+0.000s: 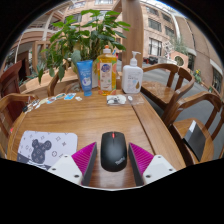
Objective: Arrange mouse
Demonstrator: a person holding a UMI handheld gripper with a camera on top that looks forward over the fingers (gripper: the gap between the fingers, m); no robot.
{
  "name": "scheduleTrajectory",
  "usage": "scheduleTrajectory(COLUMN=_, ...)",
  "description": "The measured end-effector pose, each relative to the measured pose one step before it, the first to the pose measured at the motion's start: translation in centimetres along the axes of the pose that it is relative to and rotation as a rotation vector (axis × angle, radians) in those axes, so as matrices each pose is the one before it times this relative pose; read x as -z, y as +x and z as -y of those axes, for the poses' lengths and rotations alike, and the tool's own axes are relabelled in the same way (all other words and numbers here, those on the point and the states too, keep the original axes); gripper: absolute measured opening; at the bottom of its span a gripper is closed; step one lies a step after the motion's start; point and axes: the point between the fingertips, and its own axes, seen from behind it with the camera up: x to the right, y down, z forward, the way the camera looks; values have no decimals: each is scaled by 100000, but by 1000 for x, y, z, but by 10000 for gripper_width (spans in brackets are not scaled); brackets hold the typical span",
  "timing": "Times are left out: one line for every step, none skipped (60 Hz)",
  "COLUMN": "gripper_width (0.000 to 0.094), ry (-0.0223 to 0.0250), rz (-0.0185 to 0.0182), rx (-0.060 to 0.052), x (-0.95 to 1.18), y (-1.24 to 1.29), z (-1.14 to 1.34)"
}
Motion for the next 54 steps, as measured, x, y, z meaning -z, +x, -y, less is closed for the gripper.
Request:
scheduleTrajectory(gripper_width=577, ry=240, rz=496, rx=331, x=105, y=-257, z=-40)
scheduleTrajectory(gripper_width=544, ry=118, rz=233, rx=268, x=-27, y=-121, z=-20)
scheduleTrajectory(gripper_width=513, ry=487, rz=-829, rx=595, x=2, y=105, z=85)
scheduleTrajectory(gripper_width=461, ry=294, rz=-4, rx=589, x=-29, y=-100, z=14)
scheduleTrajectory(gripper_width=453, ry=196, rz=91, rx=438, x=-28, y=-106, z=7)
scheduleTrajectory(gripper_width=451, ry=300, rz=-502, rx=414, x=29, y=42, z=14)
scheduleTrajectory(gripper_width=436, ry=288, rz=-364, rx=119, x=-11, y=-17, z=38)
scheduleTrajectory(gripper_width=432, ry=-222, rz=-29, rx=57, x=-164, y=0, z=12)
scheduleTrajectory(gripper_width=420, ry=-161, rz=-120, rx=174, x=31, y=119, z=5)
scheduleTrajectory(gripper_width=409, ry=-307, rz=-219, rx=282, x=-3, y=26, z=-88)
scheduleTrajectory(gripper_width=403, ry=-367, rz=-51, rx=344, x=31, y=-8, z=-32)
scheduleTrajectory(gripper_width=390, ry=-389, rz=43, rx=180, x=1, y=11, z=-9)
scheduleTrajectory(gripper_width=379, ry=-489, rz=142, rx=-472, x=11, y=-14, z=-14)
scheduleTrajectory(gripper_width=372, ry=-572, rz=219, rx=-979, x=4, y=-15, z=-7)
scheduleTrajectory(gripper_width=363, ry=-516, rz=323, rx=-1109, x=0, y=-4, z=12)
scheduleTrajectory(gripper_width=350, ry=-385, rz=289, rx=-918, x=8, y=5, z=48)
scheduleTrajectory(gripper_width=348, ry=-290, rz=-181, rx=-499, x=147, y=-125, z=-99)
scheduleTrajectory(gripper_width=343, ry=-313, rz=-451, rx=-172, x=-91, y=149, z=93)
scheduleTrajectory(gripper_width=344, ry=-423, rz=-849, rx=259, x=111, y=243, z=-57)
scheduleTrajectory(gripper_width=343, ry=-489, rz=-1062, rx=391, x=126, y=222, z=37)
scheduleTrajectory(gripper_width=343, ry=-245, rz=-1081, rx=192, x=165, y=248, z=112)
scheduleTrajectory(gripper_width=343, ry=374, rz=-875, rx=-90, x=227, y=207, z=270)
scheduleTrajectory(gripper_width=343, ry=824, rz=-487, rx=160, x=308, y=123, z=405)
scheduleTrajectory(gripper_width=342, ry=1298, rz=-283, rx=355, x=367, y=88, z=576)
scheduleTrajectory(gripper_width=343, ry=1700, rz=-373, rx=27, x=449, y=127, z=707)
scheduleTrajectory(gripper_width=342, ry=1926, rz=-656, rx=-428, x=429, y=347, z=878)
scheduleTrajectory(gripper_width=342, ry=2488, rz=-626, rx=-559, x=610, y=196, z=930)
scheduleTrajectory(gripper_width=343, ry=2441, rz=-760, rx=-295, x=684, y=228, z=1018)
scheduleTrajectory(gripper_width=343, ry=2528, rz=-602, rx=-429, x=756, y=154, z=1137)
scheduleTrajectory(gripper_width=344, ry=2877, rz=-320, rx=-950, x=794, y=60, z=1278)
scheduleTrajectory(gripper_width=344, ry=3140, rz=-24, rx=-1243, x=842, y=-29, z=1376)
scheduleTrajectory(gripper_width=342, ry=3096, rz=384, rx=-975, x=880, y=-187, z=1432)
scheduleTrajectory(gripper_width=342, ry=2340, rz=312, rx=-365, x=722, y=-346, z=1694)
scheduleTrajectory(gripper_width=342, ry=2336, rz=1066, rx=-220, x=982, y=-340, z=1167)
scheduleTrajectory(gripper_width=343, ry=2694, rz=875, rx=-559, x=916, y=-437, z=1293)
scheduleTrajectory(gripper_width=342, ry=2888, rz=929, rx=-1009, x=879, y=-499, z=1315)
scheduleTrajectory(gripper_width=343, ry=2926, rz=1095, rx=-952, x=844, y=-586, z=1282)
scheduleTrajectory(gripper_width=343, ry=2520, rz=1213, rx=-285, x=740, y=-630, z=1117)
scheduleTrajectory(gripper_width=343, ry=1928, rz=1207, rx=434, x=658, y=-692, z=936)
scheduleTrajectory(gripper_width=343, ry=1892, rz=592, rx=558, x=857, y=-1225, z=991)
scheduleTrajectory(gripper_width=343, ry=733, rz=991, rx=358, x=-135, y=-482, z=642)
scheduleTrajectory(gripper_width=342, ry=1221, rz=1095, rx=-25, x=404, y=-778, z=480)
scheduleTrajectory(gripper_width=342, ry=912, rz=1349, rx=13, x=325, y=-764, z=290)
scheduleTrajectory(gripper_width=342, ry=396, rz=1451, rx=270, x=134, y=-830, z=63)
scheduleTrajectory(gripper_width=341, ry=-231, rz=1433, rx=509, x=125, y=-882, z=-188)
scheduleTrajectory(gripper_width=340, ry=-757, rz=1218, rx=528, x=-26, y=-863, z=-409)
scheduleTrajectory(gripper_width=339, ry=-612, rz=1100, rx=268, x=563, y=-1074, z=-622)
scheduleTrajectory(gripper_width=341, ry=-1293, rz=1068, rx=131, x=-173, y=-790, z=-688)
scheduleTrajectory(gripper_width=340, ry=-771, rz=1021, rx=215, x=479, y=-1159, z=-1165)
scheduleTrajectory(gripper_width=340, ry=-2838, rz=1067, rx=447, x=-1020, y=-592, z=-325)
scheduleTrajectory(gripper_width=340, ry=-2332, rz=1017, rx=428, x=-457, y=-761, z=-1143)
scheduleTrajectory(gripper_width=339, ry=-2626, rz=871, rx=246, x=-487, y=-724, z=-1237)
scheduleTrajectory(gripper_width=339, ry=-2731, rz=940, rx=226, x=-323, y=-641, z=-1530)
scheduleTrajectory(gripper_width=342, ry=-2726, rz=782, rx=295, x=-510, y=-643, z=-1368)
